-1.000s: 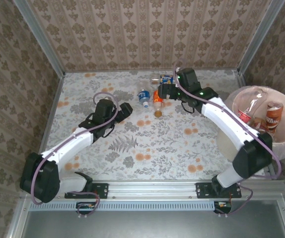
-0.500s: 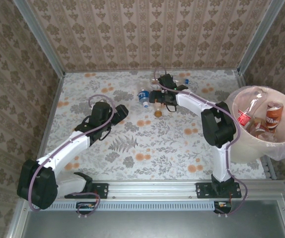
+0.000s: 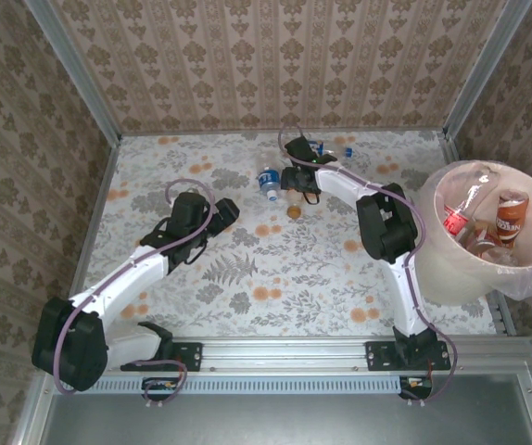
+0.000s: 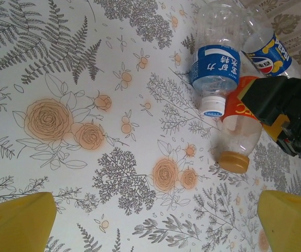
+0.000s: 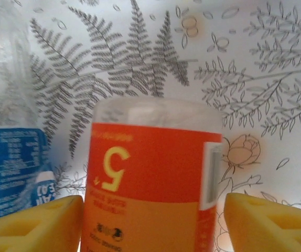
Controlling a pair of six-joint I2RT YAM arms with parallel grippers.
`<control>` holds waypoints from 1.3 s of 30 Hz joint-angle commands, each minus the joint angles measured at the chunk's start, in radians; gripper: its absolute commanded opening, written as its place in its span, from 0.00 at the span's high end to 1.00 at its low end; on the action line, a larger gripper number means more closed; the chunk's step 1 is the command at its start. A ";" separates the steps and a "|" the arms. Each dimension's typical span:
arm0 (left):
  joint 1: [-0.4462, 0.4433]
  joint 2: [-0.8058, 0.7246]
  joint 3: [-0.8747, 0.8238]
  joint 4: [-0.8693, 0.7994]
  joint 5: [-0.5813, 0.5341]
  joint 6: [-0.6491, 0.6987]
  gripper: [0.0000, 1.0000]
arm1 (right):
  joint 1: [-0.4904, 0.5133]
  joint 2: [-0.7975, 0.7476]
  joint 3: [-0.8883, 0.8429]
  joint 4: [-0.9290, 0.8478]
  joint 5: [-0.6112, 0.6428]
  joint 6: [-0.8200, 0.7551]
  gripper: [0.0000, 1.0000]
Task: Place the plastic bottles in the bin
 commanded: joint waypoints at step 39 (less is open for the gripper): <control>-0.010 0.161 0.065 0.057 0.086 -0.036 0.00 | -0.034 -1.065 -0.633 0.154 0.125 -0.224 0.57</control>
